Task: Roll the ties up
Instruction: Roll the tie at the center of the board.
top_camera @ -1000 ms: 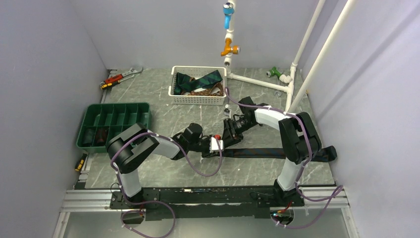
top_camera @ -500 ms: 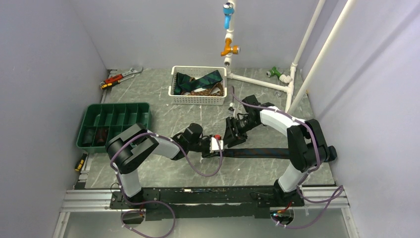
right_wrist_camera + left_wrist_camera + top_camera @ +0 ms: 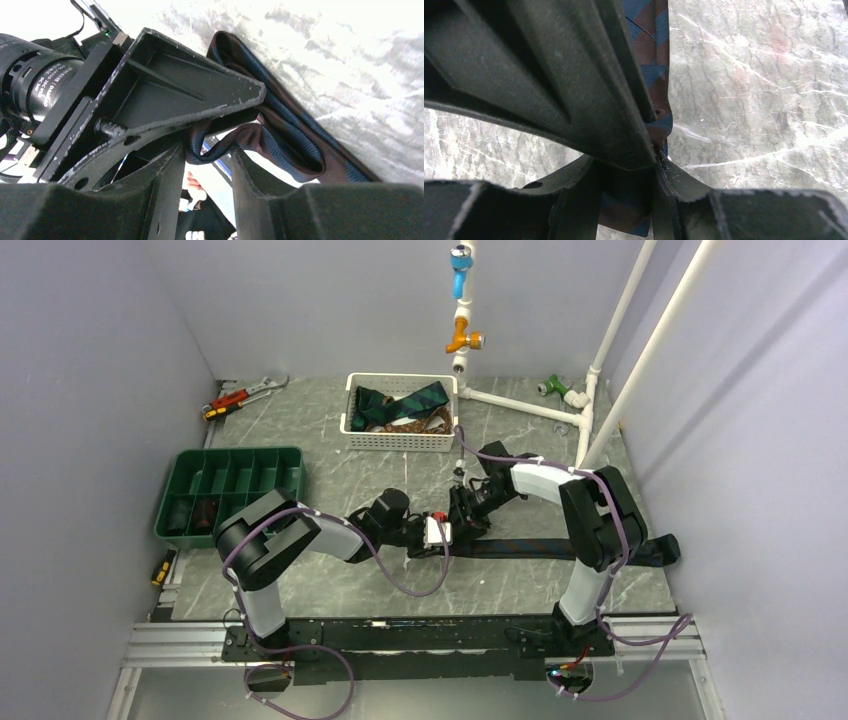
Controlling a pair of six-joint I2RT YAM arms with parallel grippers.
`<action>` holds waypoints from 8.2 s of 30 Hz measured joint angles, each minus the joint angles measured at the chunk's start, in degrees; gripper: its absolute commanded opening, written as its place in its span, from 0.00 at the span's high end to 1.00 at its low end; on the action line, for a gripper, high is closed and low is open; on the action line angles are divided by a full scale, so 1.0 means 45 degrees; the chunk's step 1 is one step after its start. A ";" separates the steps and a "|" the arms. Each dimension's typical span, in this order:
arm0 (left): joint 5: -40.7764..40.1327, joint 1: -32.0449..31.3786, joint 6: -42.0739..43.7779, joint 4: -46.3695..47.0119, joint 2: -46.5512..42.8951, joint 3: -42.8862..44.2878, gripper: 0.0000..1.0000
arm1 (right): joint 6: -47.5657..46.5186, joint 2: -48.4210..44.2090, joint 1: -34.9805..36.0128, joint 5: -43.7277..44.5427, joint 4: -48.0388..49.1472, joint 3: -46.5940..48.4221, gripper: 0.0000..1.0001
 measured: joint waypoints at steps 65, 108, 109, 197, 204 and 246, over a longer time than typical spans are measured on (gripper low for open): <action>0.0384 -0.0136 -0.0287 0.0738 0.0840 0.0437 0.64 | -0.3910 0.0515 -0.1049 -0.1117 -0.1962 0.1195 1.00; 0.1239 -0.0204 -0.1632 0.0534 0.1914 0.1802 0.29 | -0.4891 0.1588 -0.1248 0.1724 -0.1632 0.1195 1.00; 0.1205 -0.0228 -0.1647 0.0559 0.1977 0.1880 0.38 | -0.4881 0.1501 -0.1248 0.1695 -0.1617 0.1195 1.00; 0.2671 0.2268 -0.1336 0.0869 0.0214 -0.0612 0.24 | -0.4843 0.1851 -0.0675 0.2686 -0.1695 0.1428 1.00; 0.2905 0.1812 -0.2098 0.1452 0.0952 0.0350 0.56 | -0.4857 0.1909 -0.0675 0.2691 -0.1783 0.1501 1.00; 0.1583 0.0117 0.0432 -0.1540 0.1715 0.2822 0.70 | -0.5017 -0.0131 -0.2059 0.1885 -0.1404 0.0607 0.55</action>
